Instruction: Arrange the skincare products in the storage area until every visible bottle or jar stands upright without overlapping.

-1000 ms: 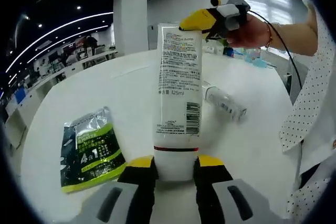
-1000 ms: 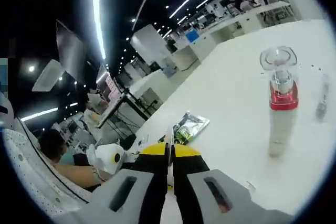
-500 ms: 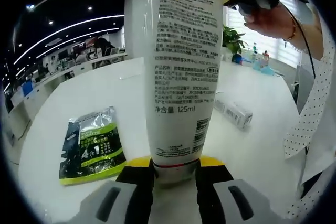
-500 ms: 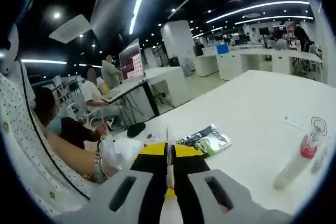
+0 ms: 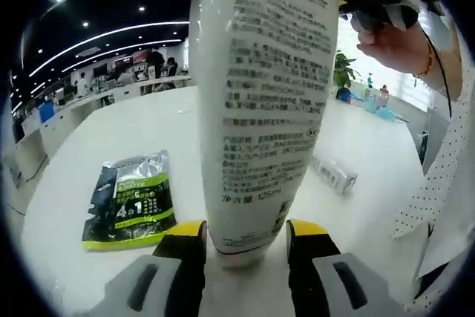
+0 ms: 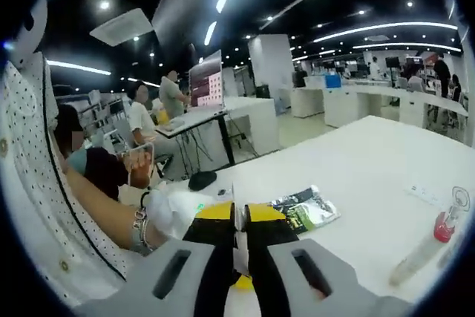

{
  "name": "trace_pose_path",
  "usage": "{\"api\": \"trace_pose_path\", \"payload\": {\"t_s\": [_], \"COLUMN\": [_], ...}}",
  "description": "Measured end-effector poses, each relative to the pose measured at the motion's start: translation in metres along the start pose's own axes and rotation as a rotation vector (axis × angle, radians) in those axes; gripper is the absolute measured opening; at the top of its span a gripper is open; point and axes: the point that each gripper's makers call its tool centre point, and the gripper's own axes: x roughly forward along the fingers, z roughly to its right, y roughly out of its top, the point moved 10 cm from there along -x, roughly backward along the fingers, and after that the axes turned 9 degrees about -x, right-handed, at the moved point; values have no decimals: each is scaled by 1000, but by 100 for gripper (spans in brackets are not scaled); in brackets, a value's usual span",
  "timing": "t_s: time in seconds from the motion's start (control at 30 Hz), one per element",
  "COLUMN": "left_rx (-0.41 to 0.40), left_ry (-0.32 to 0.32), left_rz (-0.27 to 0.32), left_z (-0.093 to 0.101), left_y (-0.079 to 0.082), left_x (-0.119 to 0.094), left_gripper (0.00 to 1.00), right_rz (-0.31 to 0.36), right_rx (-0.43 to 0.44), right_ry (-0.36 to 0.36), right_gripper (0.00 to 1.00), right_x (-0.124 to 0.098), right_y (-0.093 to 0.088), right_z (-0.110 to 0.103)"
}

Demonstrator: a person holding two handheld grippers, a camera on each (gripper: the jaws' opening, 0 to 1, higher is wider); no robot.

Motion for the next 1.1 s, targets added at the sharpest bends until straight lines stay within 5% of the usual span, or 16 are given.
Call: {"api": "trace_pose_path", "payload": {"t_s": [0.43, 0.87, 1.1], "left_rx": [21, 114, 197], "left_ry": [75, 32, -22], "left_rz": [68, 68, 54], "left_z": [7, -1, -5], "left_y": [4, 10, 15], "left_x": [-15, -14, -11], "left_gripper": [44, 32, 32], "right_rz": [-24, -178, -207], "right_rx": [61, 67, 53], "right_ry": [32, 19, -16], "right_gripper": [14, 16, 14], "right_x": [8, 23, 28], "right_y": [-19, -74, -87], "right_z": [6, 3, -3]}}
